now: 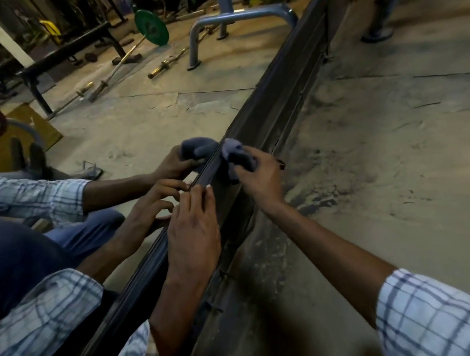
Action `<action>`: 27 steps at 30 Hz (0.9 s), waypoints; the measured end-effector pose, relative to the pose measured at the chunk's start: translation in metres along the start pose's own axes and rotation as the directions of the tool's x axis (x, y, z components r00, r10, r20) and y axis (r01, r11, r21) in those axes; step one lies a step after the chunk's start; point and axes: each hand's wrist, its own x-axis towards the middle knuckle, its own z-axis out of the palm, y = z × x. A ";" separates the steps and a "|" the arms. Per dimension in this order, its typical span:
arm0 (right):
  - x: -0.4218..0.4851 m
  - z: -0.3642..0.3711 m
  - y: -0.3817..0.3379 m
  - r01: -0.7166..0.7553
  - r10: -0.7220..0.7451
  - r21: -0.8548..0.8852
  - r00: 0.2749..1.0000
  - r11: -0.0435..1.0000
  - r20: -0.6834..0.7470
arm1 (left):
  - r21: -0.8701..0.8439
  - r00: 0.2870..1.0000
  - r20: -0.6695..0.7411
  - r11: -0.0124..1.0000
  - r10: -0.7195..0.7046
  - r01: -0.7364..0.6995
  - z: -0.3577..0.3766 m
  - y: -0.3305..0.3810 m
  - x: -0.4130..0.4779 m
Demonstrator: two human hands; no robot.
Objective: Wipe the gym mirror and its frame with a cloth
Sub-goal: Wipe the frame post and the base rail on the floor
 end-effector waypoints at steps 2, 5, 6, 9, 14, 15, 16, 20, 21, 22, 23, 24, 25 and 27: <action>-0.003 0.004 0.003 0.137 -0.129 -0.062 0.984 0.989 0.125 | -0.020 1.000 0.004 1.000 -0.019 0.019 0.003 0.005 0.014; 0.025 0.001 0.013 0.025 -0.027 -0.049 0.999 0.999 -0.036 | -0.045 0.999 0.034 0.999 -0.019 0.021 0.001 0.017 0.034; 0.034 -0.001 0.016 -0.012 0.009 -0.038 0.997 0.999 -0.080 | -0.048 1.000 0.029 0.999 -0.010 0.011 0.000 0.020 0.038; 0.056 0.001 0.018 0.080 -0.082 -0.090 0.996 0.993 -0.026 | -0.112 1.000 0.023 0.994 0.016 -0.013 0.003 0.027 0.063; 0.107 0.001 0.038 -0.041 0.050 0.052 0.983 0.998 -0.175 | -0.135 0.999 0.035 0.991 0.007 -0.002 0.014 0.042 0.100; 0.118 -0.003 0.041 -0.048 0.056 0.051 0.981 0.998 -0.186 | -0.141 1.000 0.022 0.990 0.013 -0.010 0.016 0.045 0.106; 0.126 -0.007 0.044 -0.013 0.017 0.021 0.986 1.000 -0.168 | -0.144 1.000 0.003 0.989 0.014 -0.013 0.016 0.049 0.114; 0.146 -0.029 0.053 0.174 -0.171 -0.145 0.985 0.974 0.033 | -0.161 0.999 -0.029 0.987 -0.013 0.008 0.019 0.069 0.145; 0.151 -0.033 0.055 0.166 -0.162 -0.146 0.986 0.975 0.036 | -0.159 1.000 -0.018 0.987 -0.021 0.018 0.020 0.073 0.152; 0.156 -0.035 0.060 0.141 -0.140 -0.120 0.990 0.983 0.015 | -0.163 1.000 0.001 0.986 -0.029 0.028 0.021 0.076 0.158; 0.162 -0.037 0.063 0.105 -0.106 -0.082 0.994 0.991 -0.014 | -0.169 0.999 0.017 0.985 -0.031 0.034 0.022 0.078 0.164; 0.169 -0.037 0.066 0.064 -0.067 -0.052 0.997 0.997 -0.044 | -0.170 1.000 0.008 0.985 -0.028 0.029 0.023 0.079 0.170; 0.176 -0.037 0.065 0.032 -0.036 -0.047 0.997 0.998 -0.072 | -0.168 1.000 -0.003 0.986 -0.020 0.020 0.024 0.080 0.176; 0.189 -0.035 0.064 0.003 -0.008 -0.050 0.997 0.999 -0.082 | -0.197 1.000 0.025 0.981 0.004 0.001 0.025 0.081 0.187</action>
